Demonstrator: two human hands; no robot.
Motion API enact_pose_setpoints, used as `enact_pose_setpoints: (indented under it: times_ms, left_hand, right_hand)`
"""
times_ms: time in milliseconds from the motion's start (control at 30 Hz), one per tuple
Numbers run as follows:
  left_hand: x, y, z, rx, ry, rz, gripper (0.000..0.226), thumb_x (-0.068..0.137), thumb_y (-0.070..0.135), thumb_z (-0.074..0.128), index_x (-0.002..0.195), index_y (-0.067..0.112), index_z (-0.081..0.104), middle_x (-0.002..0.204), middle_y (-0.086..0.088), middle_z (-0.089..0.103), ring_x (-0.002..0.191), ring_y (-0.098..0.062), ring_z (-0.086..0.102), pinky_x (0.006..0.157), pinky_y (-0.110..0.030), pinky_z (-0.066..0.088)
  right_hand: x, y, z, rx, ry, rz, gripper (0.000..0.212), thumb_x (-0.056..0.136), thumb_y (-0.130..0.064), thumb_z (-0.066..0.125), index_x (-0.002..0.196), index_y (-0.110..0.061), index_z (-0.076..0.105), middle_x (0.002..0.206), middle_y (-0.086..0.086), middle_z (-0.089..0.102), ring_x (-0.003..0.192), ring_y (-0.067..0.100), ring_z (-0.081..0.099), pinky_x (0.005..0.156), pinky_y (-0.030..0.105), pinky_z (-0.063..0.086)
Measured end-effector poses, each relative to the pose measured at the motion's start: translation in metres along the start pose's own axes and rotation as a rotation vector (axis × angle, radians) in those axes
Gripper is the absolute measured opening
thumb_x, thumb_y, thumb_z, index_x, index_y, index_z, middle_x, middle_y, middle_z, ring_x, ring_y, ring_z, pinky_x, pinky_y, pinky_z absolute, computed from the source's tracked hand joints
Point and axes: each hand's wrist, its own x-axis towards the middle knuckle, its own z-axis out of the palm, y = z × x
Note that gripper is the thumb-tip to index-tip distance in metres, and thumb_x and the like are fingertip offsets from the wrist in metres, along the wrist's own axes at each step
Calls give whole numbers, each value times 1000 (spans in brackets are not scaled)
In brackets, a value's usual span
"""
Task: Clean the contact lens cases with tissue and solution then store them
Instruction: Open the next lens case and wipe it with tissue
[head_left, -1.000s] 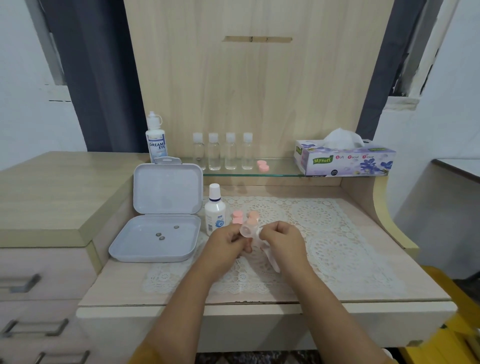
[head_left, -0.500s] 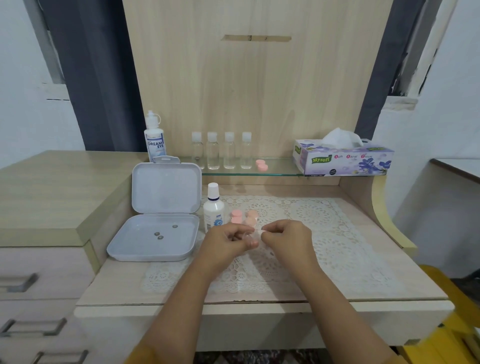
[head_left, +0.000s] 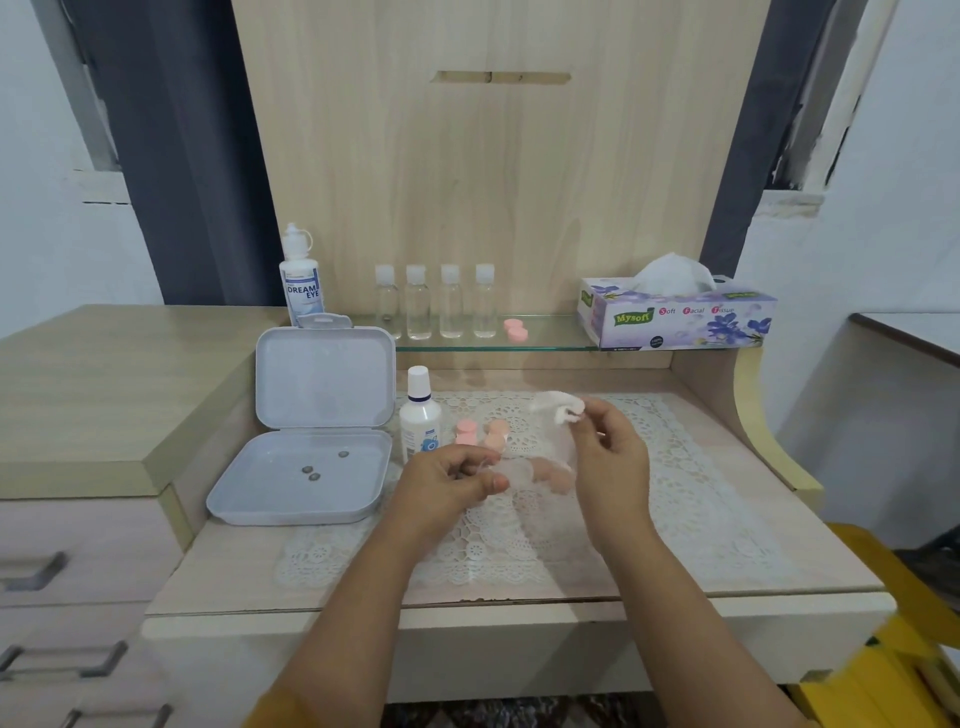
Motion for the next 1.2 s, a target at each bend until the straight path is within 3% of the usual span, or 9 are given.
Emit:
enact_pose_setpoints:
  times_ms: [200,333,467,600,667,800,900,1033,1200]
  left_hand:
    - [0,0,-1,-5,-8,-10,21,73,8,79,93,15,74,70,5,59,71,-11,59,73,-25,55]
    - [-1,0,-2,5,-18,-5,22,75,8,78,95,14,72,59,15,60,65,-3,60,71,-21,54]
    - [0,-1,-2,-1,0,-2,21,76,9,77,96,15,73,63,11,62,63,-4,60,68,-19,52]
    - [1,-1,-2,-9,43,1,14,80,11,74,94,13,72,68,2,66,61,-6,59,65,-20,51]
    - [2,-1,-2,0,59,6,11,82,12,72,93,14,71,72,-3,67,61,-7,59,63,-20,51]
    - [0,-2,-3,23,41,9,8,83,10,71,89,15,70,68,-3,65,60,-7,57,63,-21,50]
    - [0,-3,-2,40,18,7,7,83,9,71,88,13,70,66,-1,63,59,-8,56,64,-21,50]
    - [1,-5,-2,54,12,7,8,81,10,73,88,14,71,65,0,62,60,-9,56,66,-25,50]
    - [2,-5,-2,47,36,18,10,84,11,71,89,20,70,69,-2,62,61,-8,56,68,-25,50]
  right_hand:
    - [-6,-3,16,215,25,154,15,92,-5,52,94,-19,57,97,10,63,77,19,55,67,38,47]
    - [-8,6,15,202,-48,129,20,92,-3,54,89,-21,64,87,2,62,74,18,55,67,38,46]
    - [-10,18,6,-4,-123,3,26,90,-7,61,83,-30,71,95,-1,70,85,15,64,76,30,52]
    - [-17,28,1,-350,-288,-215,32,88,-3,59,109,-24,69,111,-20,61,102,-6,54,91,10,40]
    - [-18,35,2,-542,-326,-383,34,86,-2,61,116,-16,68,120,-12,57,105,-5,50,90,2,33]
    - [-19,50,10,-815,-259,-676,14,76,3,72,88,-5,72,106,10,65,83,24,65,59,30,56]
    - [-16,55,13,-884,-259,-694,10,74,4,72,78,-3,66,91,7,59,70,22,57,46,34,51]
    - [-12,60,11,-869,-305,-693,16,72,6,74,81,-3,64,89,7,57,70,20,55,51,30,49]
    - [-12,45,4,-555,-299,-318,5,86,-7,67,85,-12,66,94,-9,58,81,2,54,71,12,41]
